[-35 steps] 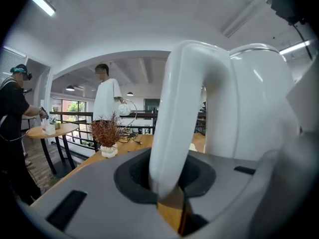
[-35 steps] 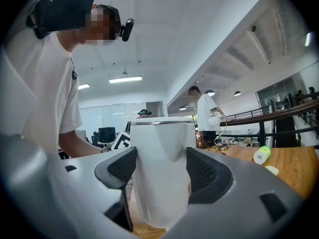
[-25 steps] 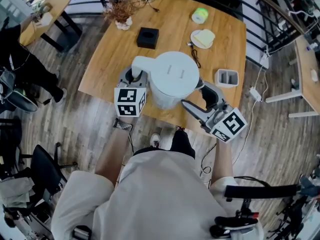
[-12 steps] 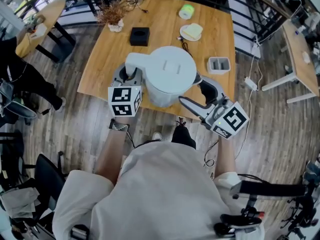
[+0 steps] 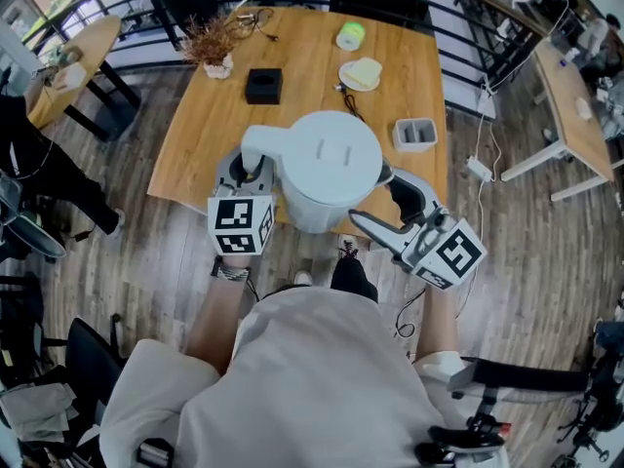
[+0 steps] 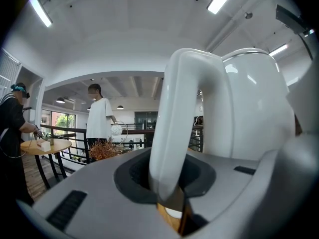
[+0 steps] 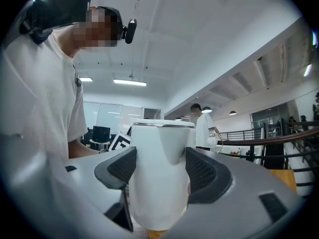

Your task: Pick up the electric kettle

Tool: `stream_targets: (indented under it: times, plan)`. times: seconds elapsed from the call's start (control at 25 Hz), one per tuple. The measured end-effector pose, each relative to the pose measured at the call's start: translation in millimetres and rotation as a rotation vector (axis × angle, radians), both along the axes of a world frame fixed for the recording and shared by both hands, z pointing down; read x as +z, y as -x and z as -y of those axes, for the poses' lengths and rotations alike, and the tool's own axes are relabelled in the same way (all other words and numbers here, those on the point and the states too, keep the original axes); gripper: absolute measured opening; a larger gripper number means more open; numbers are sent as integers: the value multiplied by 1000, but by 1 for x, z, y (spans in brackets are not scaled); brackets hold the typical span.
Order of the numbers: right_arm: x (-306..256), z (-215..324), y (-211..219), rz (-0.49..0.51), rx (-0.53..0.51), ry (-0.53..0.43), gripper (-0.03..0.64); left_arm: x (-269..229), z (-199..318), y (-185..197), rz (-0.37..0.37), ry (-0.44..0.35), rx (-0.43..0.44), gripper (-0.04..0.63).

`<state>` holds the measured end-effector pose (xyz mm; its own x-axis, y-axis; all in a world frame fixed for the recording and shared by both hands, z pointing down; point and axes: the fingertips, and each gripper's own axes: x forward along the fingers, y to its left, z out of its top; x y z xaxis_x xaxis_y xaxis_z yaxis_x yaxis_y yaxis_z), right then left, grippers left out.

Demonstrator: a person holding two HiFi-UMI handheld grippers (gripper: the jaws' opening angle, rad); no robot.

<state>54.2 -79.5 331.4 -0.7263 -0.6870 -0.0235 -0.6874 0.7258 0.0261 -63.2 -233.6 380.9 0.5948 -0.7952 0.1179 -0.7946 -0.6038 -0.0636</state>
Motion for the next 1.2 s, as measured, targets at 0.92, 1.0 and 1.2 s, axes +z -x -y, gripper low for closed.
stream_targets:
  times: [0.92,1.0,1.2]
  plan:
    - [-2,3,4,10,1,-10,311,1,2,5,4,17,2,74]
    - [-1,3,5,8,-1,-10,311,1,2,6,7,17,0,74]
    - [-1,1,6,10,-6,-13,311,2,-1,7,10,17,5,75]
